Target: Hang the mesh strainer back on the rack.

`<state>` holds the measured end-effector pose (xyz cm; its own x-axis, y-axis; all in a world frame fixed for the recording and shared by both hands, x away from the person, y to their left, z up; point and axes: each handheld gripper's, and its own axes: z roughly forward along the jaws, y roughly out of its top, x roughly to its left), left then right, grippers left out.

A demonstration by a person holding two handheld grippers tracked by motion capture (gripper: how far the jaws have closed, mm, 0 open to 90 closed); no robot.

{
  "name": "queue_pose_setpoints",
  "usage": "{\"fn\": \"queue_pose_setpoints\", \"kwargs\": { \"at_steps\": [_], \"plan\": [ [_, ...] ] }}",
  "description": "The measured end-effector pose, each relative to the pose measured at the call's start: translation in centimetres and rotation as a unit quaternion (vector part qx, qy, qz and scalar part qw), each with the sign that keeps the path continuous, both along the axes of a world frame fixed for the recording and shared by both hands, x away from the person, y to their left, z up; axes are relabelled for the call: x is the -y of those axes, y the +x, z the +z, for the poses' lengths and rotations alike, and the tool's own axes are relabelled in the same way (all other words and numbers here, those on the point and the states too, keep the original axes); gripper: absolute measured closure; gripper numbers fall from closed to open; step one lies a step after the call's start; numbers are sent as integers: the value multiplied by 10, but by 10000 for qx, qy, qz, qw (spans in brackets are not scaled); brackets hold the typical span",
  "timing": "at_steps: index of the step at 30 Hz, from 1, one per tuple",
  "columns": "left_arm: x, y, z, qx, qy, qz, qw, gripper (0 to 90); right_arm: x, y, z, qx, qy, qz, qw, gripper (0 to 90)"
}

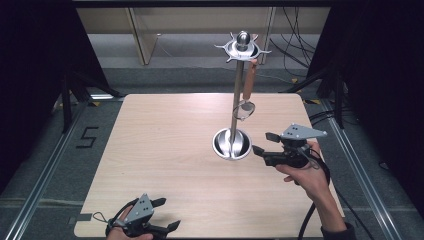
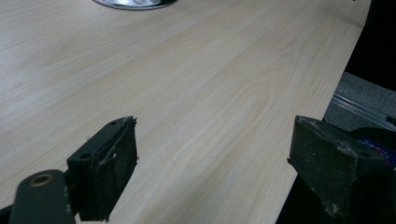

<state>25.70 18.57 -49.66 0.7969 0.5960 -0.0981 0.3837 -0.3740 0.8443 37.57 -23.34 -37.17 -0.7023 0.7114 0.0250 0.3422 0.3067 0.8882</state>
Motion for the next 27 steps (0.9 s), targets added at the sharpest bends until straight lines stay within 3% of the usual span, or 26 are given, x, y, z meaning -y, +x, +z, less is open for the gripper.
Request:
{"fn": "queue_pose_setpoints", "kwargs": {
  "at_steps": [1,2,4,7,9,11,13,14,15,16,18,22,25,26,27],
  "plan": [
    [0,0,0,2,22,-15,10000,147,-1,-2,-1,-127,13,-2,9999,334],
    [-1,2,1,102,79,-85,9999,147,-2,-1,-3,2,-5,27,10000,334],
    [1,1,-1,98,-45,-28,9999,147,-3,-4,-7,-133,-35,54,9999,330],
    [-1,2,0,141,46,-69,9999,147,-4,-4,-10,-125,-119,100,9998,329],
    [1,1,-1,66,-66,-22,10000,147,-6,-5,-14,-122,-108,99,9998,327],
    [1,1,0,81,-52,-24,10000,147,-9,-7,-17,-201,-71,79,9997,325],
    [-1,1,0,97,57,-58,9999,147,-8,-7,-18,-165,-196,174,9995,323],
    [0,1,0,100,47,-50,9999,147,-10,-8,-19,-267,-134,156,9994,321],
    [-1,2,1,106,85,-84,9999,147,-11,-8,-21,-130,-153,161,9997,320],
    [0,1,0,58,-40,-35,10000,147,-11,-8,-22,-184,-212,222,9994,317],
    [0,1,0,97,30,-67,9999,147,-13,-10,-25,-351,-238,270,9987,303],
    [0,1,0,51,-46,-48,10000,147,-15,-13,-31,-414,-358,335,9979,292],
    [-1,1,0,95,61,-65,9999,147,-14,-15,-33,-485,-358,352,9976,284],
    [-1,2,1,98,95,-90,9999,147,-12,-14,-34,-378,-380,374,9979,283],
    [-1,1,0,93,46,-52,9999,147,-12,-16,-35,-464,-321,308,9979,283]
  ]
}}
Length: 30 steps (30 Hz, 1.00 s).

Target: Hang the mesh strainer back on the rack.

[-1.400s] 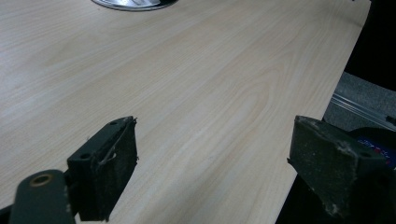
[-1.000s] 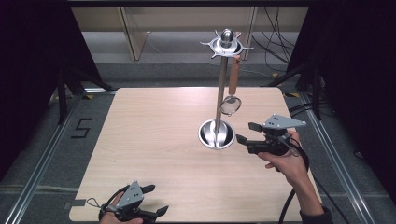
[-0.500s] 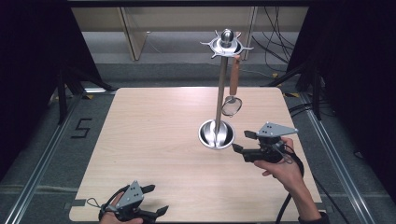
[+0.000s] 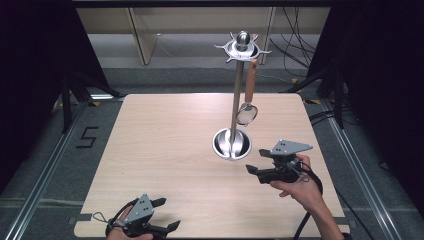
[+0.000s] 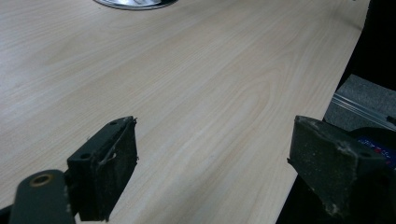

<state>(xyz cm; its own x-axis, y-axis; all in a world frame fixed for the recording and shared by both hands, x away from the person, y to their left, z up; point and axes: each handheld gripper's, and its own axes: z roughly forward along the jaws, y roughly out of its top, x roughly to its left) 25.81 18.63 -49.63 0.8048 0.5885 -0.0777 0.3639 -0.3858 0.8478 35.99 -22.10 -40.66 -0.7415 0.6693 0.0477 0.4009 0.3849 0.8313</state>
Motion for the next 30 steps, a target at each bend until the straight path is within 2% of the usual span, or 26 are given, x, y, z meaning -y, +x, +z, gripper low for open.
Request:
{"fn": "queue_pose_setpoints", "kwargs": {
  "at_steps": [3,4,5,6,7,8,10,12,13,15,16,17,18,19,20,21,22,23,24,25,26,27,29,30],
  "plan": [
    [0,0,0,-1,2,6,10000,147,1,-3,-4,3,16,12,10000,283],
    [0,0,0,7,3,8,10000,147,2,-4,-4,-82,4,42,10000,283],
    [0,0,0,8,4,6,10000,147,2,-4,-6,-13,27,51,10000,283],
    [0,0,0,17,11,0,10000,147,2,-6,-7,-132,8,-2,9999,283],
    [0,0,-1,25,-26,1,10000,147,3,-5,-9,-88,-10,36,10000,283],
    [0,0,0,13,13,1,10000,147,2,-8,-11,-226,20,-42,9997,283],
    [0,0,0,6,-1,6,10000,147,4,-6,-15,-142,-46,23,9999,283],
    [0,0,0,0,4,2,10000,147,4,-7,-19,-158,-51,18,9999,283],
    [0,0,0,0,2,4,10000,147,4,-8,-20,-238,-61,18,9997,283],
    [0,0,0,0,1,4,10000,147,5,-7,-22,-186,-106,102,9997,283],
    [0,0,0,-1,-2,3,10000,147,3,-11,-23,-382,-7,-8,9993,283],
    [0,0,0,-1,2,4,10000,147,4,-9,-25,-283,-40,91,9996,282],
    [1,0,0,-4,-24,14,10000,147,5,-9,-26,-316,-42,107,9994,282],
    [3,-1,-1,-48,-168,53,9998,147,4,-11,-27,-334,-13,43,9994,282],
    [3,-2,-1,-54,-185,64,9998,147,5,-10,-28,-322,-89,87,9994,281],
    [3,-2,-1,-54,-185,61,9998,147,4,-12,-30,-390,-39,15,9992,281],
    [3,-1,-1,-41,-171,50,9998,147,5,-12,-31,-403,-48,65,9992,281],
    [3,-1,-1,-46,-182,52,9998,147,6,-10,-33,-312,-86,91,9994,281],
    [1,0,-1,46,-7,-11,10000,147,5,-12,-34,-416,-66,86,9991,280],
    [0,1,0,71,43,-25,10000,147,6,-12,-35,-395,-91,57,9992,280],
    [2,-1,-1,-33,-134,38,9999,147,5,-13,-36,-439,-49,18,9990,280],
    [3,-2,-1,-52,-181,57,9998,147,7,-12,-37,-412,-105,66,9991,279],
    [3,-1,-1,-46,-190,61,9998,147,6,-14,-39,-429,-14,15,9991,278],
    [2,-1,-1,-19,-112,34,9999,147,6,-16,-40,-533,12,-11,9986,277]
  ]
}}
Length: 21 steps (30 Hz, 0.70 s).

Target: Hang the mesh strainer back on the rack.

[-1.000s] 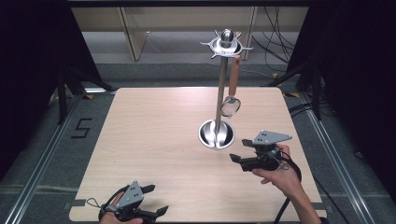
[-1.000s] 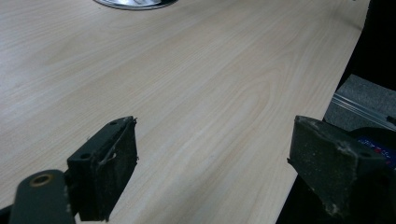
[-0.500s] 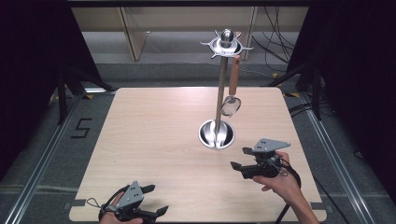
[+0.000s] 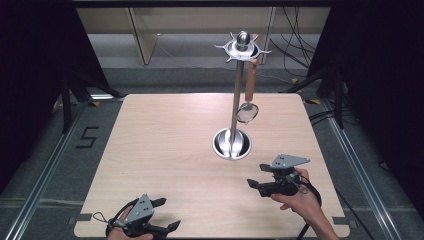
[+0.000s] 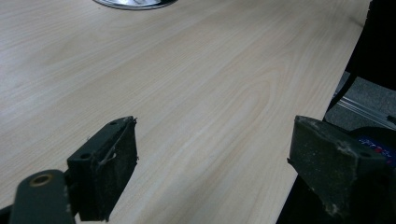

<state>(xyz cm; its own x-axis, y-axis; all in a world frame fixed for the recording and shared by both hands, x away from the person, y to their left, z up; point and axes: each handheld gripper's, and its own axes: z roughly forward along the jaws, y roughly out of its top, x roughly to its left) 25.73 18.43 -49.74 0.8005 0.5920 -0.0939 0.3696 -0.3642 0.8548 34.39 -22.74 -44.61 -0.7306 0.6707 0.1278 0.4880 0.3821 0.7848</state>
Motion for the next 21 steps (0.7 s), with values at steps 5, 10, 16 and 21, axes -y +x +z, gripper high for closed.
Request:
{"fn": "queue_pose_setpoints", "kwargs": {
  "at_steps": [5,10,16,21],
  "plan": [
    [-1,1,1,66,112,-35,9999,147,1,-2,-6,-20,-24,41,10000,276],
    [-1,-1,0,-50,42,88,9999,147,1,-5,-12,-101,-8,-15,9999,276],
    [-1,0,0,-14,81,93,9999,147,2,-6,-20,-16,-75,-36,10000,275],
    [-1,0,0,-8,64,71,10000,147,3,-11,-22,4,-75,-130,9999,273]
  ]
}}
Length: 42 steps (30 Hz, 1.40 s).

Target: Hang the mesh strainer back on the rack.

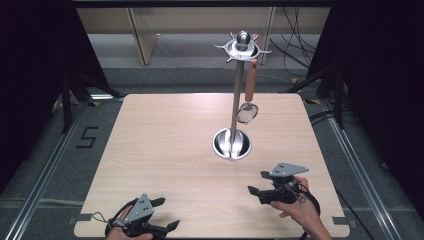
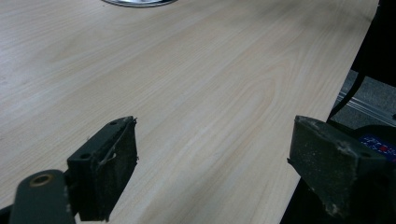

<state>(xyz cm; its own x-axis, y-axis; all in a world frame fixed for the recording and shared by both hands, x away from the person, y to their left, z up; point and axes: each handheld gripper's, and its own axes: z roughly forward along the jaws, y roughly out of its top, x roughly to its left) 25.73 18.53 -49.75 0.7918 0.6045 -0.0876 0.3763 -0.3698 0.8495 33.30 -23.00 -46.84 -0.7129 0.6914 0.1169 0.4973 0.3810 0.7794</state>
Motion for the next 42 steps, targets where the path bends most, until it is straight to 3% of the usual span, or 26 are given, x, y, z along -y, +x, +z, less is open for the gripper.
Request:
{"fn": "queue_pose_setpoints", "kwargs": {
  "at_steps": [3,4,7,8,9,10,11,12,13,14,15,16,17,18,19,20,21,22,27,29,33,35,36,38,42],
  "plan": [
    [1,0,-1,8,-75,22,10000,147,0,-4,-1,-100,29,8,9999,268],
    [1,-1,0,-27,-48,24,10000,147,2,-4,-3,43,-8,86,10000,267],
    [1,-1,-1,-2,-70,45,10000,147,2,-8,-5,-26,49,128,9999,262],
    [1,-1,-1,-71,-62,40,9999,147,1,-11,-6,-81,81,106,9999,261],
    [1,-1,-1,-60,-36,21,10000,147,3,-10,-6,-12,43,213,9998,259],
    [1,-1,-1,-63,-21,15,10000,147,4,-12,-6,19,5,154,9999,257],
    [1,-1,-1,-61,-17,7,10000,147,4,-12,-8,-81,93,234,9996,254],
    [-1,1,0,44,112,-90,9999,147,5,-14,-8,-24,30,200,9998,246],
    [0,0,0,-13,88,-45,10000,147,5,-16,-9,-20,47,120,9999,244],
    [0,0,-1,-38,93,-2,9999,147,5,-19,-10,-194,59,71,9998,242],
    [0,0,-1,-40,92,-1,9999,147,6,-20,-11,-181,68,39,9998,238],
    [0,0,-1,-48,78,-3,10000,147,7,-19,-13,-141,64,199,9997,236],
    [0,-1,0,-96,88,-25,9999,147,7,-22,-13,-206,63,62,9997,235],
    [2,-1,-1,-64,-17,20,10000,147,8,-22,-14,-111,44,78,9999,234],
    [3,-2,-2,-83,-74,37,9999,147,9,-22,-15,-152,19,142,9998,230],
    [2,-1,-1,-62,11,-11,10000,147,8,-25,-15,-289,94,72,9995,226],
    [2,-1,-1,-72,76,-9,9999,147,9,-23,-16,-123,29,132,9998,225],
    [3,-2,-2,-100,-43,9,9999,147,10,-24,-16,-121,18,123,9998,225],
    [2,-1,-2,-93,23,-13,10000,147,10,-25,-18,-145,41,258,9996,224],
    [2,-1,-2,-94,23,-15,10000,147,9,-28,-18,-212,36,110,9997,224],
    [2,-1,-2,-87,18,-3,10000,147,9,-27,-18,-181,45,244,9995,225],
    [2,-1,-2,-86,16,0,10000,147,10,-27,-17,-93,-11,168,9998,225],
    [3,-1,-2,-78,-15,-1,10000,147,9,-28,-18,-235,114,146,9996,225],
    [2,-1,-2,-87,19,-3,10000,147,10,-26,-19,-206,84,231,9995,226],
    [3,-1,-2,-86,-1,-10,10000,147,11,-25,-19,-138,-16,115,9998,227]
  ]
}}
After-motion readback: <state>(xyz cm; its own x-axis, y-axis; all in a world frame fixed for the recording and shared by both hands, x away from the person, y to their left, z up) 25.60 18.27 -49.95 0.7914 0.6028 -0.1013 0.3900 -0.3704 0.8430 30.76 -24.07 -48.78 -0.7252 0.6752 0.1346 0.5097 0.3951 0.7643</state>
